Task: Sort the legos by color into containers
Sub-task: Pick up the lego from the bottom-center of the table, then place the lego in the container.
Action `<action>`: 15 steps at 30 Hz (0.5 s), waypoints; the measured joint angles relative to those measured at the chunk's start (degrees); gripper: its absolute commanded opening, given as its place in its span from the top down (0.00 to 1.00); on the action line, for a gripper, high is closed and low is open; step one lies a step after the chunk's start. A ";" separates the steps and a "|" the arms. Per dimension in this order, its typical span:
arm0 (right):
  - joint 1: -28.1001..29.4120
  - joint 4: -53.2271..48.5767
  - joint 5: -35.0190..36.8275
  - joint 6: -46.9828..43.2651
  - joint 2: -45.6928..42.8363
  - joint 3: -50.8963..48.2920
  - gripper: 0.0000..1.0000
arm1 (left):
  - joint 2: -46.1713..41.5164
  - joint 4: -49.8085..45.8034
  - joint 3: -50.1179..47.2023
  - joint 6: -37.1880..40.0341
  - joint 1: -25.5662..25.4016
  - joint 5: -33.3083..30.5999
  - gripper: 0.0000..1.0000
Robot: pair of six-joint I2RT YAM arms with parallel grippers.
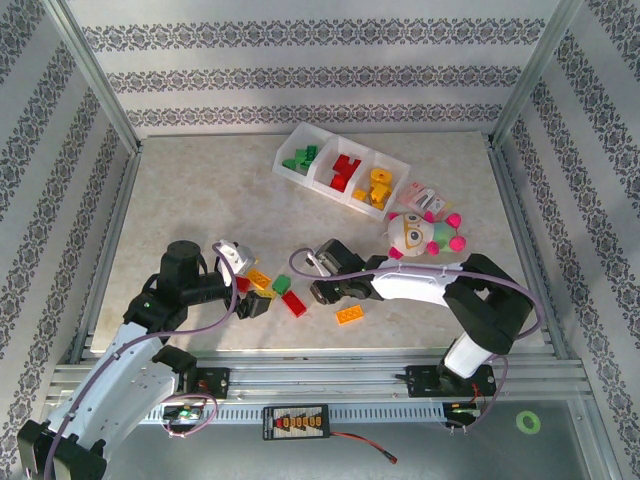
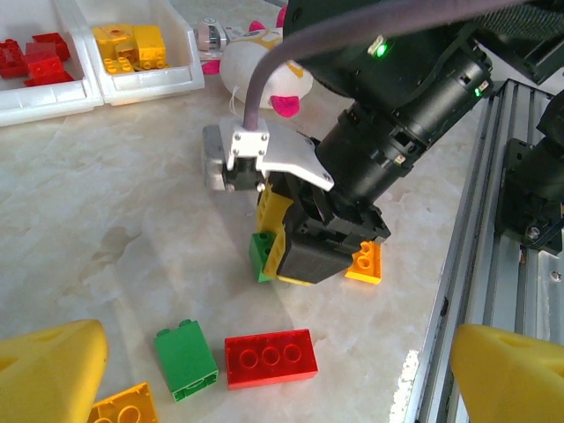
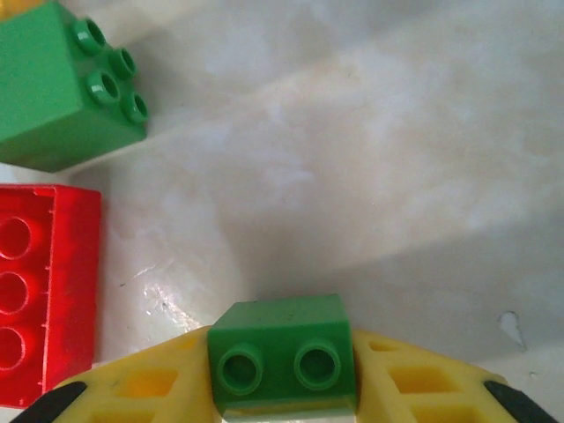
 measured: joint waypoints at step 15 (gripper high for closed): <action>-10.43 9.46 1.20 0.09 3.06 16.76 0.65 | 0.74 11.96 -3.06 -6.78 -0.33 -5.14 0.01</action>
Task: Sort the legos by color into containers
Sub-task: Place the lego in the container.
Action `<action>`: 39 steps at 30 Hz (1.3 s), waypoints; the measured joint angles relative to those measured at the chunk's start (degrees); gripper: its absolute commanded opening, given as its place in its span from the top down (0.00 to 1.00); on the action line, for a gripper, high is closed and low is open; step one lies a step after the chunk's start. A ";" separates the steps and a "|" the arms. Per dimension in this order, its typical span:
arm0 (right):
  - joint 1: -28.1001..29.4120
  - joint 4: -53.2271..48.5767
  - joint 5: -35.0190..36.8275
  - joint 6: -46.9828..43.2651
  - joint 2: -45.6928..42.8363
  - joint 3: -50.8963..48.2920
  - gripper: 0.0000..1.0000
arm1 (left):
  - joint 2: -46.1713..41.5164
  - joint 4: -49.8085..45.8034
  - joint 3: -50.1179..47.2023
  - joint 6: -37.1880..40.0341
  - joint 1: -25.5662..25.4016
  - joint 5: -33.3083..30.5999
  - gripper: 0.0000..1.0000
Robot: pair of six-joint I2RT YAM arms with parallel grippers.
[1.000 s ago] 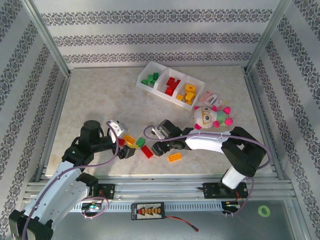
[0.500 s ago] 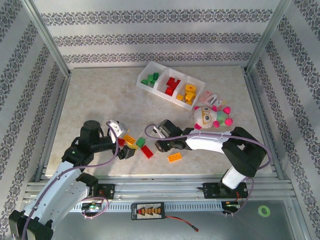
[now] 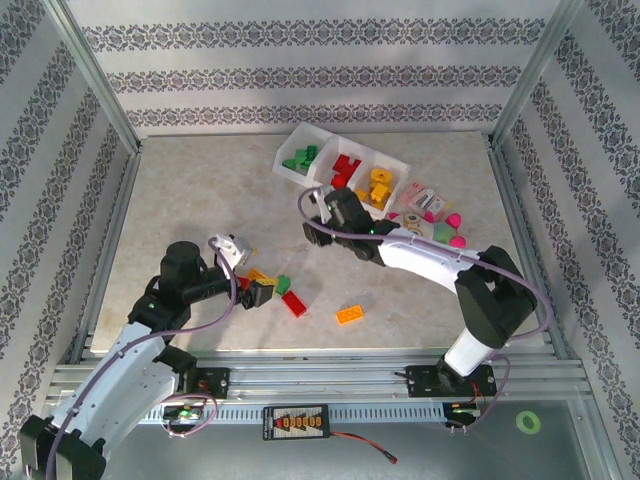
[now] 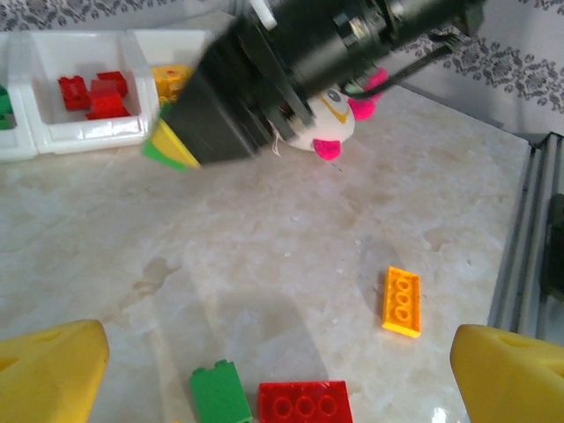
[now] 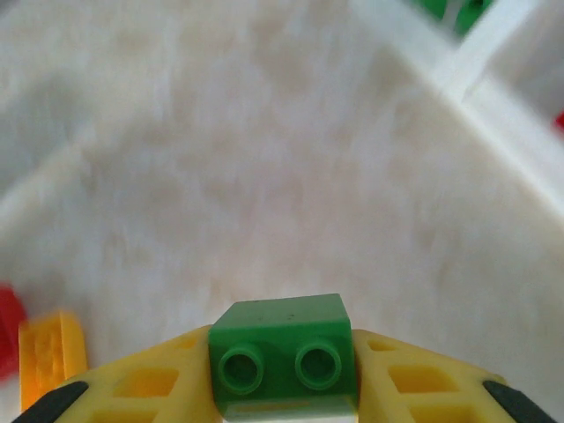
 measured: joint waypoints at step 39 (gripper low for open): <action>-15.28 -1.18 2.21 8.57 56.02 71.54 0.48 | 2.38 6.58 -2.43 -2.86 -0.42 -3.06 0.01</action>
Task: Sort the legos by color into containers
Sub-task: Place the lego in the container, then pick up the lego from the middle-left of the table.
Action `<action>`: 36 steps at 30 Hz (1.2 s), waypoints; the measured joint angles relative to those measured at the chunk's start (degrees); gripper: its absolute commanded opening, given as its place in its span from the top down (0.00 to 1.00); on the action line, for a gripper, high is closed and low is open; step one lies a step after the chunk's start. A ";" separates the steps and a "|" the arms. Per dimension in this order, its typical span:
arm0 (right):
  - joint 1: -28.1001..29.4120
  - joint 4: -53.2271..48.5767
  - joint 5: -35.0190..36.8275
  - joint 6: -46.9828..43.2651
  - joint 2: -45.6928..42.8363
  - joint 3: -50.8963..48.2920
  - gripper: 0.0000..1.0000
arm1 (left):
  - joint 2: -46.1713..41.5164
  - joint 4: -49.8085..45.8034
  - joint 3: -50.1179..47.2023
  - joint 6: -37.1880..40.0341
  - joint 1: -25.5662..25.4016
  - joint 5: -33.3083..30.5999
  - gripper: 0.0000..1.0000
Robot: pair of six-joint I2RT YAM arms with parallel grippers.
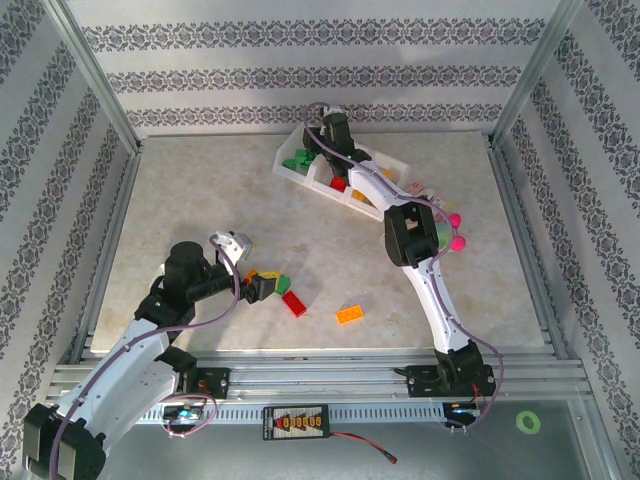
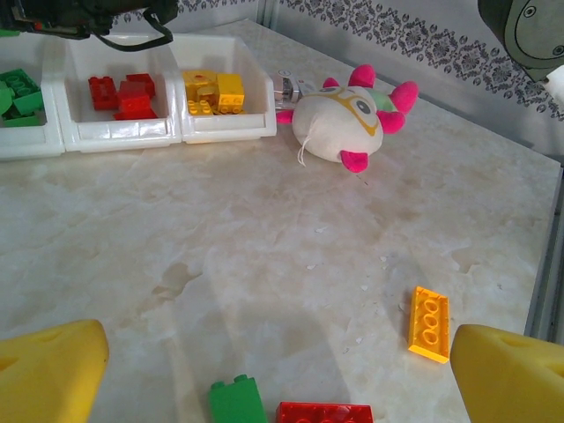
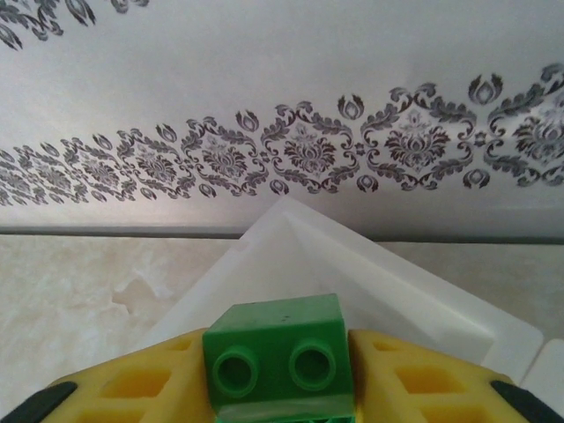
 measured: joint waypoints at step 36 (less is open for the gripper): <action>7.74 12.98 -5.18 -14.32 -61.99 -82.42 0.02 | 8.92 -16.52 5.14 -29.70 -0.66 -34.01 0.06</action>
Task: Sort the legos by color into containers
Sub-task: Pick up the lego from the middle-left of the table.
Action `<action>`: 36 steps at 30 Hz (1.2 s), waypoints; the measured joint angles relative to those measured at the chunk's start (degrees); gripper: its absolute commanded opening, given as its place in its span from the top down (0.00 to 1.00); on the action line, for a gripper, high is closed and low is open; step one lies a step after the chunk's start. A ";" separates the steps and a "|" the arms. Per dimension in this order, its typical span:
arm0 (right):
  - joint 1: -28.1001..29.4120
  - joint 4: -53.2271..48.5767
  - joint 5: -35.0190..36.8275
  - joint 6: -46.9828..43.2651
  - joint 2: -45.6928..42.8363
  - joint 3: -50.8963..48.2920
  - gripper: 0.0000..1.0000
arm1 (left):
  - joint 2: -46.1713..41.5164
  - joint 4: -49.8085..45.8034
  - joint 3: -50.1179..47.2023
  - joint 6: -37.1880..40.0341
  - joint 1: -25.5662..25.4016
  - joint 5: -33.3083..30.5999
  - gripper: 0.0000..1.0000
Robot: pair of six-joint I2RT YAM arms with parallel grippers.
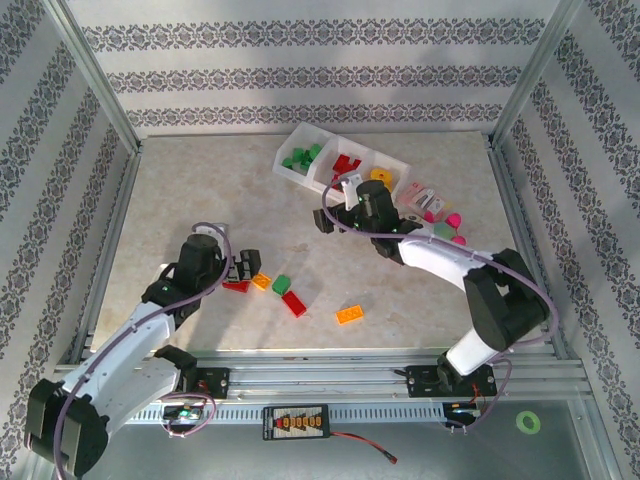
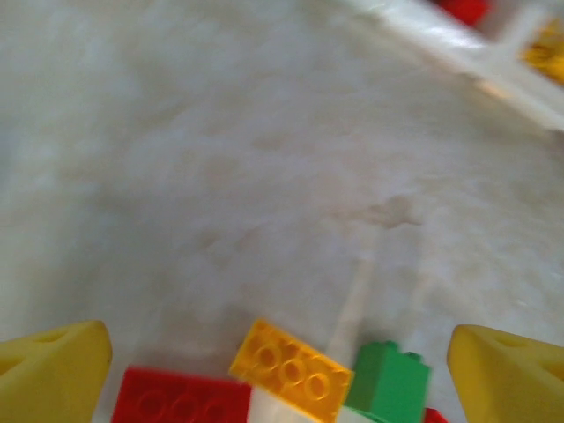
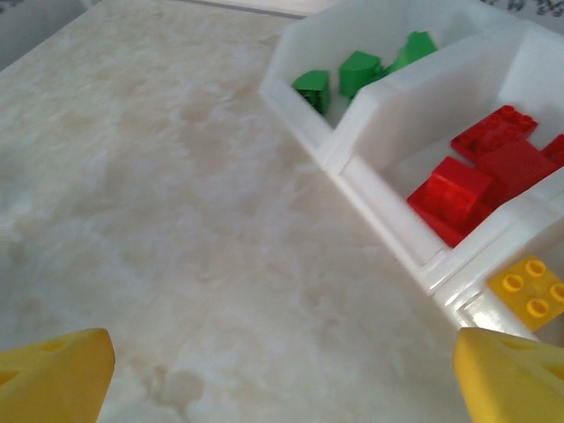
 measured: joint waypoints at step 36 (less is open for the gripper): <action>1.68 -2.05 -1.11 -2.21 -9.11 -8.37 0.02 | 29.53 -15.26 9.66 -55.10 -0.48 -6.64 0.38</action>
